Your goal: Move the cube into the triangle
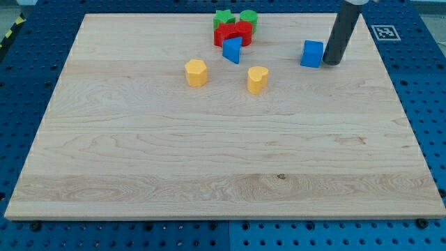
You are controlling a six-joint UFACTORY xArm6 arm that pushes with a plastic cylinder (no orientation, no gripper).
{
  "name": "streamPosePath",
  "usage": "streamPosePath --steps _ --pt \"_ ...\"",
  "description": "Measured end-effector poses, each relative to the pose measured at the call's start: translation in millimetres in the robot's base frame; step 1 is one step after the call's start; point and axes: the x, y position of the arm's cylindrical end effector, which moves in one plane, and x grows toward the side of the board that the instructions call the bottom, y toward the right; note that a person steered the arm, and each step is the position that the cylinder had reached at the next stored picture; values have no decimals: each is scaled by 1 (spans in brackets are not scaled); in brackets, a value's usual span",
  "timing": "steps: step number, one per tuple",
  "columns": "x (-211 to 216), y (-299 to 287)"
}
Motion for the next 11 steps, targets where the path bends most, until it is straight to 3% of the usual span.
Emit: streamPosePath --steps 7,11 --pt "12 -42" --pt "-14 -104"
